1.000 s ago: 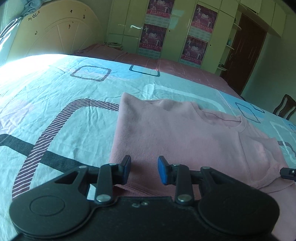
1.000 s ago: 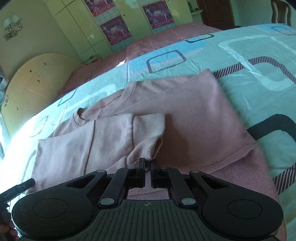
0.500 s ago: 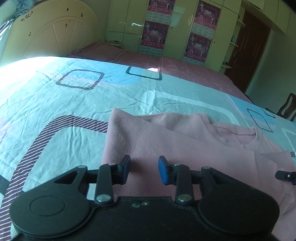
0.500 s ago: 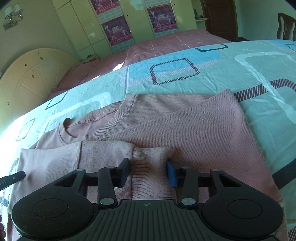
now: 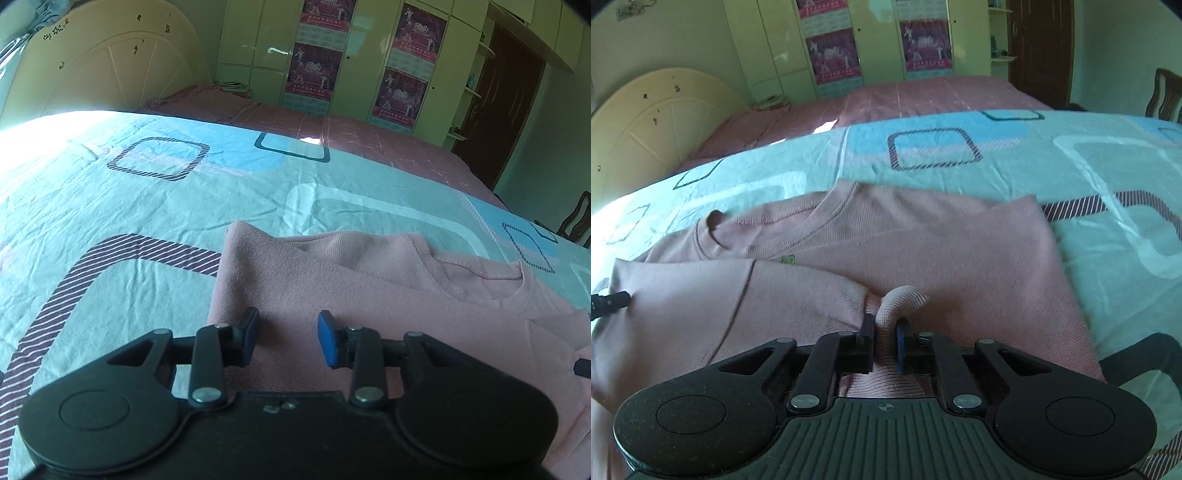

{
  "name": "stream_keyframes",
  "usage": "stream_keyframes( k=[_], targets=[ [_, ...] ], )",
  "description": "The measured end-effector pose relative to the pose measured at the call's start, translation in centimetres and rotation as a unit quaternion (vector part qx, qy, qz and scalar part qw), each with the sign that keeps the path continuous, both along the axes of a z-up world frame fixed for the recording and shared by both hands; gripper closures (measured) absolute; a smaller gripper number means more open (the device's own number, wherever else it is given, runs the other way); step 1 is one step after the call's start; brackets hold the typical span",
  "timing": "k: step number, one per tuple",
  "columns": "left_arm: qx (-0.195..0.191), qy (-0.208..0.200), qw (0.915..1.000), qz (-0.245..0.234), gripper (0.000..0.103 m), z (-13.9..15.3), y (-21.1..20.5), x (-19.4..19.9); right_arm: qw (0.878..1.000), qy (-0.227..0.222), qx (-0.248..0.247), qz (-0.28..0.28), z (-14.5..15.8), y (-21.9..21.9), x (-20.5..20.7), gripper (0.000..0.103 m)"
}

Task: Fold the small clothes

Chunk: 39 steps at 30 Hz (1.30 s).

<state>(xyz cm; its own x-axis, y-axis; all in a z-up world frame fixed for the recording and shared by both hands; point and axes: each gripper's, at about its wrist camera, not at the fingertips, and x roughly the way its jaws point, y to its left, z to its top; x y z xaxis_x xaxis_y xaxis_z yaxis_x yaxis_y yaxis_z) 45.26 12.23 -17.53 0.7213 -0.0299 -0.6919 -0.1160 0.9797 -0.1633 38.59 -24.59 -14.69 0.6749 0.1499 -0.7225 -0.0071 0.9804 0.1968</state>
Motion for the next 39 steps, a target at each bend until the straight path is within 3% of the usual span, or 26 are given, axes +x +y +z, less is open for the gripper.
stream_keyframes(
  k=[2,7,11,13,14,15,25,34,39],
  targets=[
    [0.002,-0.005,1.0000,-0.002,0.066,0.3,0.0,-0.2,0.999,-0.024,0.005,-0.022,0.9,-0.6,-0.6,0.082],
    [0.009,0.003,1.0000,0.001,0.061,-0.2,-0.2,0.2,0.999,-0.052,0.001,0.003,2.5,0.5,-1.1,0.080],
    [0.035,0.004,0.9993,-0.013,0.056,-0.4,-1.0,0.4,0.998,-0.022,-0.026,0.050,0.9,2.5,-1.3,0.079],
    [0.036,0.007,0.9992,-0.016,0.056,-0.3,-0.9,0.3,0.998,0.005,-0.053,0.045,-0.5,2.6,-0.9,0.078],
    [0.034,0.010,0.9993,-0.016,0.056,-0.1,-0.8,0.2,0.998,0.007,-0.044,0.036,-0.7,2.1,-0.9,0.067],
    [0.032,0.011,0.9993,-0.016,0.056,0.1,-0.7,0.0,0.999,0.010,-0.034,0.028,-0.6,1.6,-0.9,0.065],
    [0.022,0.013,0.9989,-0.039,0.049,1.8,-3.2,-3.2,0.998,-0.025,-0.009,0.053,2.3,3.4,-2.8,0.065],
    [0.012,0.032,0.9979,-0.056,0.046,1.1,-6.1,-5.0,0.997,-0.015,-0.018,0.078,1.7,4.7,-3.9,0.065],
    [0.030,0.039,0.9972,-0.057,0.044,0.2,-6.7,-5.2,0.995,0.013,-0.068,0.074,-0.3,3.9,-3.6,0.065]
  ],
)
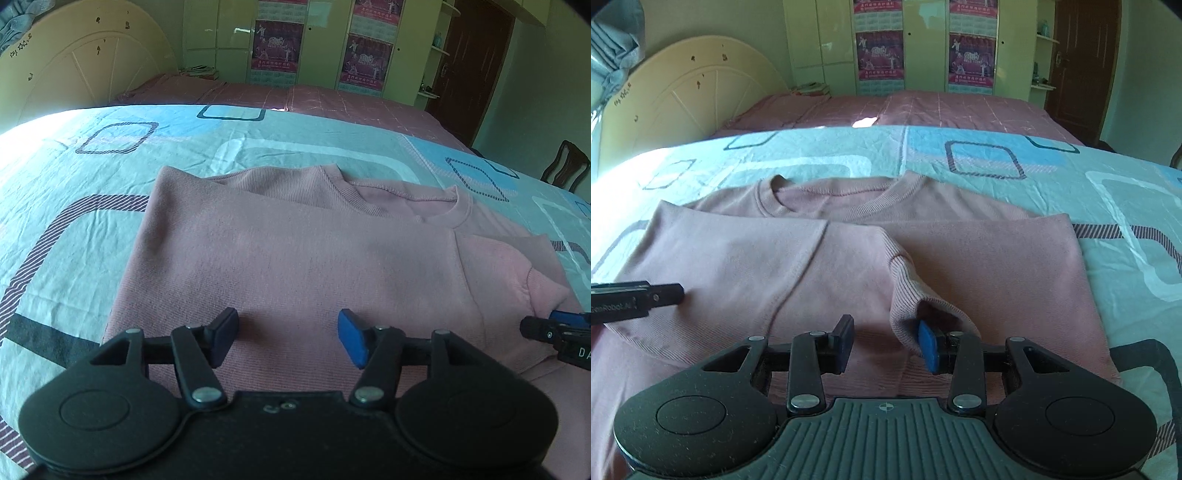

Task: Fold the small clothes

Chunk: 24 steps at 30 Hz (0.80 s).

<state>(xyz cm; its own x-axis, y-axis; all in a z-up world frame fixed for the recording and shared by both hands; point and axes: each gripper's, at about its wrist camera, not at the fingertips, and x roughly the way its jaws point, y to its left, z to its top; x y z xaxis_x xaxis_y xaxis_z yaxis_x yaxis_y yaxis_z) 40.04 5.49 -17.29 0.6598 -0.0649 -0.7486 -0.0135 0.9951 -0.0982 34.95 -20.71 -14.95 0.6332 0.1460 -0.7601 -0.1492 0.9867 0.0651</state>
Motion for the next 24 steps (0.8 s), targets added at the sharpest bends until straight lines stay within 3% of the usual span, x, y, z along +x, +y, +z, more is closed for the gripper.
stream_keyframes(
  k=[5,10,17,24],
  targets=[
    [0.004,0.003,1.0000,0.006,0.044,0.2,0.0,0.0,0.999,0.015,0.042,-0.022,-0.1,-2.8,0.3,0.065],
    [0.008,0.006,0.9998,0.017,0.043,0.4,-0.1,-0.3,0.997,0.004,0.041,-0.064,1.2,-4.8,0.1,0.065],
    [0.014,-0.015,0.9998,0.008,0.043,2.2,-1.4,-2.3,0.997,-0.028,0.073,0.022,3.9,-1.5,-2.4,0.065],
    [0.006,-0.020,0.9993,-0.030,0.042,3.2,-3.9,-6.5,0.991,0.000,0.094,0.091,3.0,1.6,-5.4,0.065]
  ],
)
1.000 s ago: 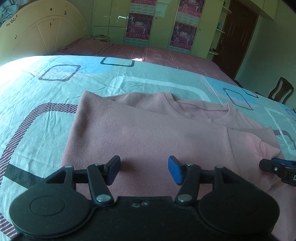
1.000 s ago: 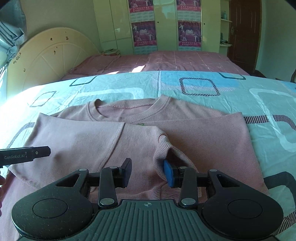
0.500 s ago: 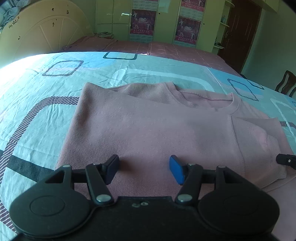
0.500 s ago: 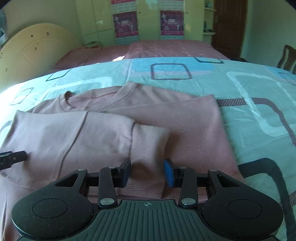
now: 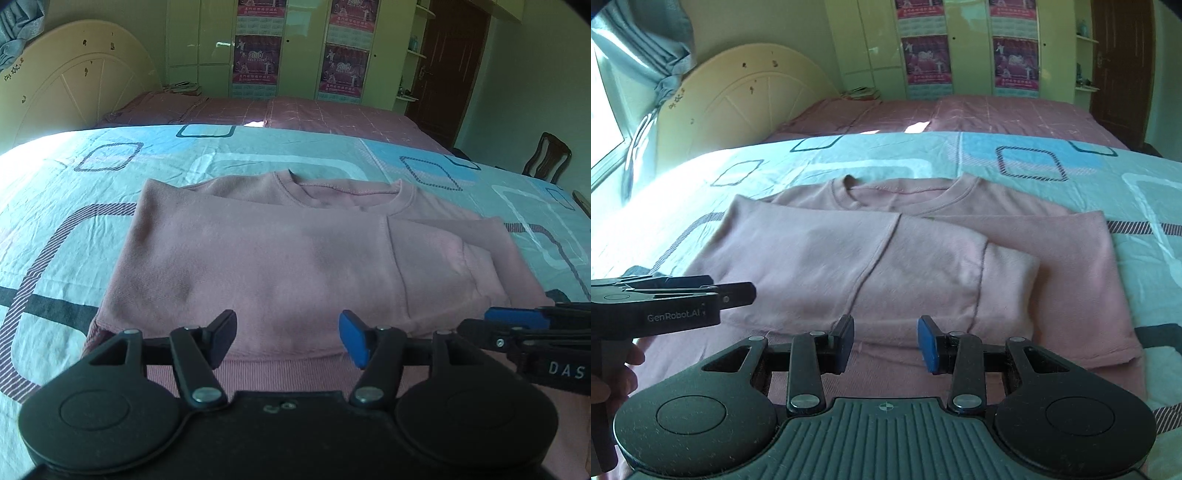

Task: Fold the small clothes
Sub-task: 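Fold the collar part of the sweatshirt over the body with both tools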

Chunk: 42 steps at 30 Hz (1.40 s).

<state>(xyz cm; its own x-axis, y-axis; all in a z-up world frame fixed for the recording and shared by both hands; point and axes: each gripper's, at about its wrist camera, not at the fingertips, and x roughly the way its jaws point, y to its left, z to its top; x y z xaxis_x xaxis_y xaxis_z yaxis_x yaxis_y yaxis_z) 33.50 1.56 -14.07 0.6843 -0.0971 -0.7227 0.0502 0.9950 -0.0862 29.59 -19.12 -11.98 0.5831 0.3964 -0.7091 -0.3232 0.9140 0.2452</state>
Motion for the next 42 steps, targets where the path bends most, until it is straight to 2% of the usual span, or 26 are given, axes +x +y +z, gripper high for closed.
stream_keyframes(
  k=[5,8,13,18,21,26,32,36,42],
  targets=[
    [0.000,0.029,0.9995,-0.014,0.042,-1.7,-1.3,-3.3,0.999,0.031,0.000,0.023,-2.0,0.5,-2.0,0.065],
    [0.022,0.041,0.9988,-0.018,0.043,-2.8,-1.4,-4.5,0.998,0.042,-0.017,0.032,-3.1,0.1,-3.2,0.065],
    [0.039,0.040,0.9980,0.027,0.042,-2.9,1.9,-6.9,0.998,0.024,-0.059,0.000,-3.6,-3.7,-4.6,0.065],
    [0.048,0.042,0.9957,0.066,0.041,-2.6,4.9,-9.4,0.996,0.025,-0.073,-0.034,-3.5,-7.0,-5.9,0.065],
    [0.038,0.045,0.9953,0.077,0.042,-1.8,4.8,-10.4,0.998,0.020,-0.051,-0.029,-2.3,-7.3,-7.2,0.065],
    [0.012,0.037,0.9984,0.041,0.042,-0.7,2.8,-12.8,1.000,0.010,-0.028,0.009,-0.9,-4.2,-10.7,0.065],
    [0.007,0.052,0.9985,-0.014,0.040,-2.3,1.5,-15.3,0.998,0.025,-0.024,0.045,-1.8,-1.2,-14.9,0.065],
    [0.019,0.042,0.9985,-0.029,0.039,-2.6,2.6,-17.7,0.998,0.041,-0.038,0.008,-2.8,-2.9,-16.7,0.065],
    [0.009,0.039,0.9989,-0.023,0.039,-2.1,4.7,-20.6,0.995,0.048,-0.064,-0.059,-2.1,-5.8,-19.5,0.065]
  ],
)
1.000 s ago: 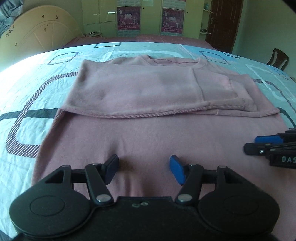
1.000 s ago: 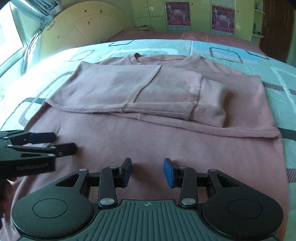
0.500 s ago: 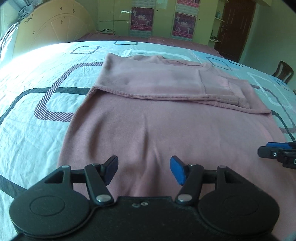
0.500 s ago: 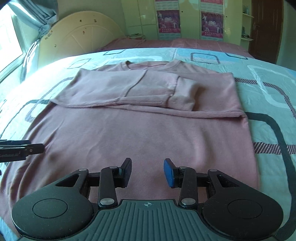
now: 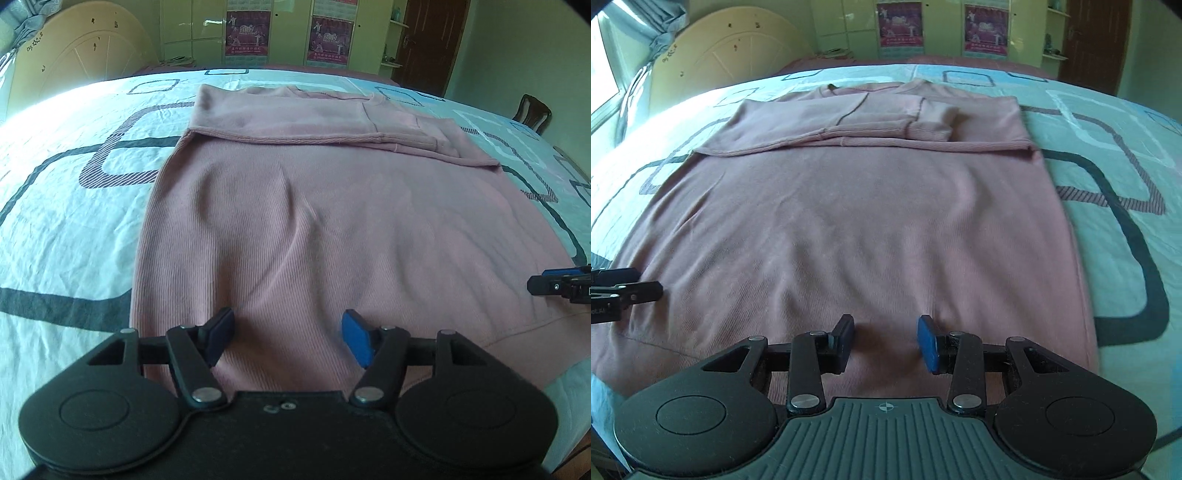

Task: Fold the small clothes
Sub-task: 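Fold the collar part of the sweatshirt over the body with both tools, then grasp the ribbed hem with both tools and lift it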

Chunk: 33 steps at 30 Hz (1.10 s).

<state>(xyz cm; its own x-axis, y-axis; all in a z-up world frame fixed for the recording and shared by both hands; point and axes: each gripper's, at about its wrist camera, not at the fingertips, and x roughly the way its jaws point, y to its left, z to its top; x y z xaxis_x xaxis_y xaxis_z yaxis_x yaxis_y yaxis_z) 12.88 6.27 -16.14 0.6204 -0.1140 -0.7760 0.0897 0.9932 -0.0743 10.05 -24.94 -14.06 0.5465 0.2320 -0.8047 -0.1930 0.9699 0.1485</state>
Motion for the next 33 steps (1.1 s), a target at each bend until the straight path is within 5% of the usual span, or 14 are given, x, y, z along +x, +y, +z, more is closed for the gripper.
stream_keyframes(
  k=[12,18,19,21,22,27,30,33],
  targets=[
    [-0.025,-0.035,0.9975,0.055,0.035,2.4,3.1,-4.4,0.996,-0.019,0.004,-0.088,1.9,-4.0,-4.9,0.065],
    [-0.031,-0.006,0.9961,0.082,0.035,0.9,5.8,-4.9,0.991,-0.002,-0.002,-0.133,1.7,-6.4,-6.0,0.063],
    [-0.036,-0.002,0.9958,0.083,0.036,0.7,6.0,-4.9,0.990,0.000,0.001,-0.139,1.7,-6.7,-6.2,0.059],
    [-0.044,0.001,0.9956,0.083,0.037,0.3,6.2,-4.9,0.988,-0.005,-0.004,-0.156,1.5,-7.4,-6.7,0.026],
    [-0.046,0.002,0.9956,0.082,0.037,0.3,6.2,-4.9,0.987,-0.007,-0.006,-0.157,1.4,-7.6,-6.9,0.027],
    [-0.068,0.021,0.9953,0.066,0.037,0.1,5.6,-5.2,0.987,0.014,0.007,-0.158,0.3,-7.8,-7.0,0.028],
    [-0.082,0.036,0.9945,0.054,0.039,0.0,5.0,-5.1,0.988,0.020,0.017,-0.153,0.0,-7.3,-7.0,0.050],
    [-0.094,0.043,0.9933,0.052,0.060,-0.1,4.9,-4.8,0.989,0.024,0.023,-0.146,0.1,-6.9,-6.7,0.067]
  ],
)
